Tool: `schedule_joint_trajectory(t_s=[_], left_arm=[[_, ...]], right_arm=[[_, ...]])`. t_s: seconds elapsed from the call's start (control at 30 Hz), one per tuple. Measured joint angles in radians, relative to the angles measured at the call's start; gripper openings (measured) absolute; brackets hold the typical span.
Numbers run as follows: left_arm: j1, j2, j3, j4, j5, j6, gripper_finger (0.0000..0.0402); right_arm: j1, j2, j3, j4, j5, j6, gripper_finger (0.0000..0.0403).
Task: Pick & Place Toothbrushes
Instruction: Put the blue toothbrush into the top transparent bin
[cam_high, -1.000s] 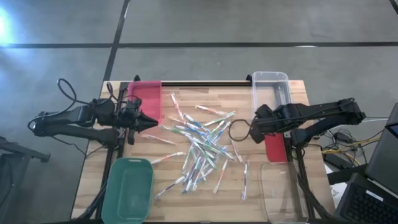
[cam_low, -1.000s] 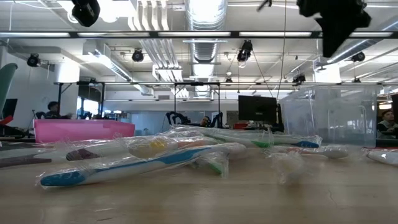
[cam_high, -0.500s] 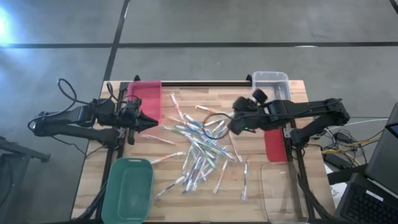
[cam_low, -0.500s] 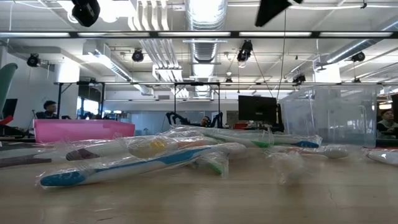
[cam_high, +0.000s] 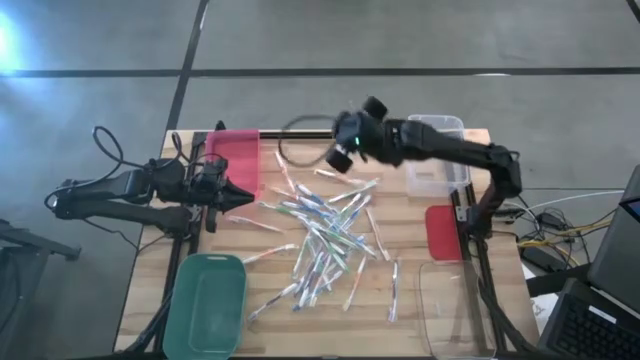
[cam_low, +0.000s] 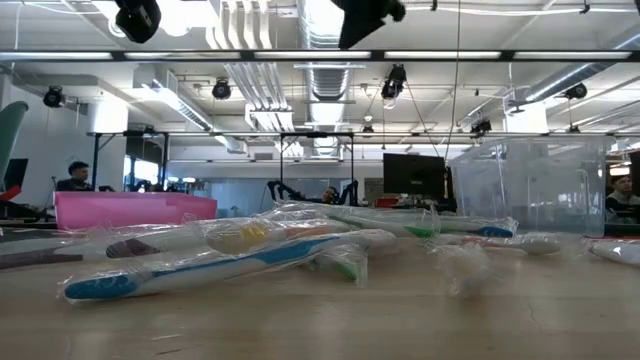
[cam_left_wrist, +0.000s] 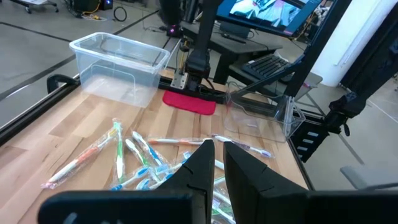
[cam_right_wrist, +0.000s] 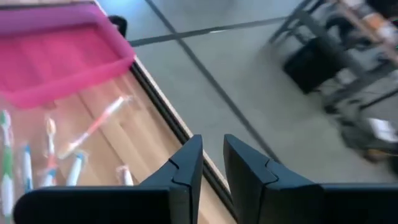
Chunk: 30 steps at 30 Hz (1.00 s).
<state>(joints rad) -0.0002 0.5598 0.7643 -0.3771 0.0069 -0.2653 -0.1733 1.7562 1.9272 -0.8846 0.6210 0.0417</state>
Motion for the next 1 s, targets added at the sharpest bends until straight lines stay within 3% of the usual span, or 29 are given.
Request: schedule_joint_trajectory(t_s=[0.1,0.4,0.57,0.73,1.0], left_arm=[[0.000,0.000,0.000,0.000,0.000,0.000,0.0039],[0.000,0.000,0.000,0.000,0.000,0.000,0.0039],[-0.001,0.000,0.000,0.000,0.000,0.000,0.0039],[-0.001,0.000,0.000,-0.001,0.000,0.000,0.0039],[-0.001,0.000,0.000,-0.001,0.000,0.000,0.0039]], right_arm=[[-0.058,0.045,0.070,0.010,-0.072,-0.043,0.0062],[-0.161,0.161,0.258,0.053,-0.076,-0.193,0.0100],[-0.189,0.179,0.321,-0.105,-0.075,-0.140,0.0122],[-0.174,0.152,0.336,-0.248,-0.076,-0.051,0.0140],[-0.042,0.124,0.324,-0.409,-0.073,-0.011,0.0137]])
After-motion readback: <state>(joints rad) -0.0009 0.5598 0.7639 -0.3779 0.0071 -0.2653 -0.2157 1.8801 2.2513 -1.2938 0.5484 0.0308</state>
